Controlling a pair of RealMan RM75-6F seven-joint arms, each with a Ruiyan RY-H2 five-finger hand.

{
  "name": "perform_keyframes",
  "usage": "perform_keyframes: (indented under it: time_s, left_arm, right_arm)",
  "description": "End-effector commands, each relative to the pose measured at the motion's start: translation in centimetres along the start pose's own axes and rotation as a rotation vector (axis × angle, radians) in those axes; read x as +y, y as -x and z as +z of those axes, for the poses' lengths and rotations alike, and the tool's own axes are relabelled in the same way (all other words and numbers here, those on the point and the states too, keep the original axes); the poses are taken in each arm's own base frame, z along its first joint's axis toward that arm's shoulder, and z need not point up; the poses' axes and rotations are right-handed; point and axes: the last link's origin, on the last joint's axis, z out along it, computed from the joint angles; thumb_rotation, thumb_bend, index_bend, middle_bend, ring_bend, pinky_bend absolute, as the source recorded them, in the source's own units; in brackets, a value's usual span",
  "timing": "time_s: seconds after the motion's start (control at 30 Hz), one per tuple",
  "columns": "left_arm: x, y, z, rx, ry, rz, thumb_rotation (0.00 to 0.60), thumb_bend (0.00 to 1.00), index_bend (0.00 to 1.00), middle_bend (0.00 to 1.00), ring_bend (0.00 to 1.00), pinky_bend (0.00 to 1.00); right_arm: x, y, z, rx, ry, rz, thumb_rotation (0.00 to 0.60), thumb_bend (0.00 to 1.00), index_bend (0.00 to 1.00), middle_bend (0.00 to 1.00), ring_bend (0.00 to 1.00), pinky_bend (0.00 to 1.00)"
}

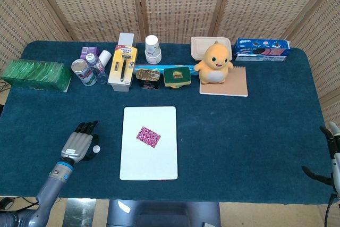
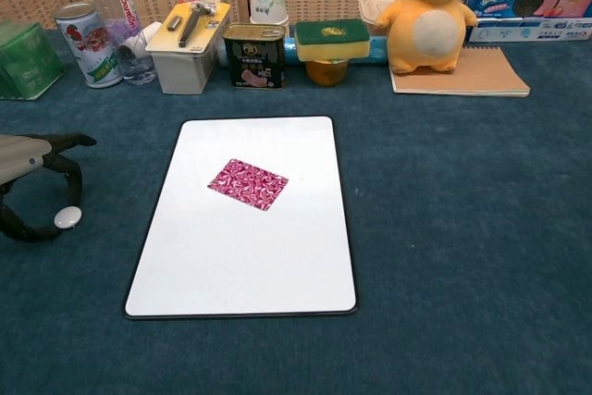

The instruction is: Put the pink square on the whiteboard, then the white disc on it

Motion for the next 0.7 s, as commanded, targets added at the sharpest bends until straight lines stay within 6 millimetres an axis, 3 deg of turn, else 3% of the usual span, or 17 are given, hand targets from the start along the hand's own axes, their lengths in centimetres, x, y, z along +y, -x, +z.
perform_keyframes:
  time_s: [0.03,0.43,0.7]
  left_arm:
    - [0.0,0.0,0.0,0.000,0.001,0.000,0.600,0.27,0.49,0.00,0.00,0.03]
    - [0.6,-1.3,0.0,0.027,0.014,0.013,0.600,0.27,0.50,0.00,0.00,0.03]
    - [2.5,-3.4,1.0,0.052,0.048,-0.021,0.600,0.27,0.50,0.00,0.00,0.03]
  right_arm:
    - [0.0,0.0,0.0,0.000,0.000,0.000,0.600,0.02,0.07,0.00,0.00,0.00]
    - [0.0,0.0,0.0,-0.002,-0.001,0.003,0.600,0.02,0.07,0.00,0.00,0.00]
    - [0.0,0.0,0.0,-0.005,-0.002,-0.002,0.600,0.02,0.07,0.00,0.00,0.00]
